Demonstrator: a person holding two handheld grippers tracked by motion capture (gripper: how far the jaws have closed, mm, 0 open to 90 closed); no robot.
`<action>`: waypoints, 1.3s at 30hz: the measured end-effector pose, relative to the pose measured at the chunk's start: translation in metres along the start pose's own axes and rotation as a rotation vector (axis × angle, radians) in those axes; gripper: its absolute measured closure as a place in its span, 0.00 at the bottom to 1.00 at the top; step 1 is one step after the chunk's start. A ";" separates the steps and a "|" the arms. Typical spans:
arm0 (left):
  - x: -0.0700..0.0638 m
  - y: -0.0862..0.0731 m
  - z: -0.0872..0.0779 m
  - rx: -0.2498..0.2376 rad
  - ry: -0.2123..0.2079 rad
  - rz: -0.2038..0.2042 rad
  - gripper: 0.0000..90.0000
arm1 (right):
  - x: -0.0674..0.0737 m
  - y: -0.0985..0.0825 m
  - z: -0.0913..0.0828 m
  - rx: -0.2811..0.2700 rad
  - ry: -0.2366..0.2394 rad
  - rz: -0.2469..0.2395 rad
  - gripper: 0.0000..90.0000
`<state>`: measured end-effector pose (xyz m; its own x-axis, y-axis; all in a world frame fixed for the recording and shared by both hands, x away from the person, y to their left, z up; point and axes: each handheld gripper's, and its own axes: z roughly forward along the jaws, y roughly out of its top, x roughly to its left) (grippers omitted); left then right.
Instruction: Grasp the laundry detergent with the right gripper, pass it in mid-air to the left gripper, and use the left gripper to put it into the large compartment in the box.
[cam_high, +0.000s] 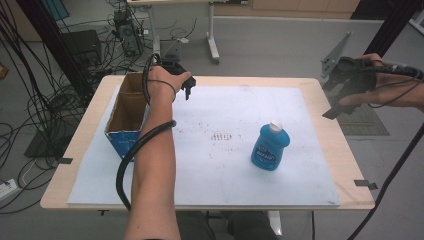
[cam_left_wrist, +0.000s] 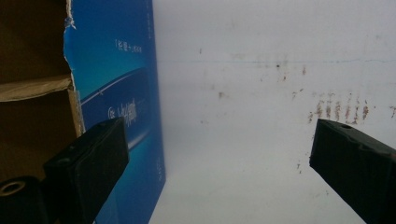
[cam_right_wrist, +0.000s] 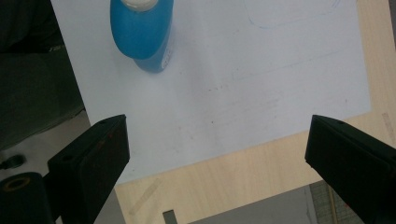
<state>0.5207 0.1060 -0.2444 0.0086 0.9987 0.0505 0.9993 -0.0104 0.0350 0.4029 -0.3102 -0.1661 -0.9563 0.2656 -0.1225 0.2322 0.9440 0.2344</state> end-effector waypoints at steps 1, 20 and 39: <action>0.000 0.000 0.000 0.001 0.000 0.002 0.06 | 0.000 0.000 0.000 -0.004 0.000 -0.003 0.07; -0.001 -0.002 -0.004 -0.002 0.004 0.006 0.06 | 0.001 -0.002 0.000 -0.002 -0.006 -0.002 0.06; -0.003 -0.005 -0.005 -0.003 0.004 0.013 0.06 | 0.005 -0.009 0.002 -0.028 -0.007 -0.002 0.05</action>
<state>0.5153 0.1025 -0.2396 0.0218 0.9982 0.0551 0.9990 -0.0239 0.0376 0.3964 -0.3168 -0.1710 -0.9556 0.2648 -0.1296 0.2248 0.9389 0.2606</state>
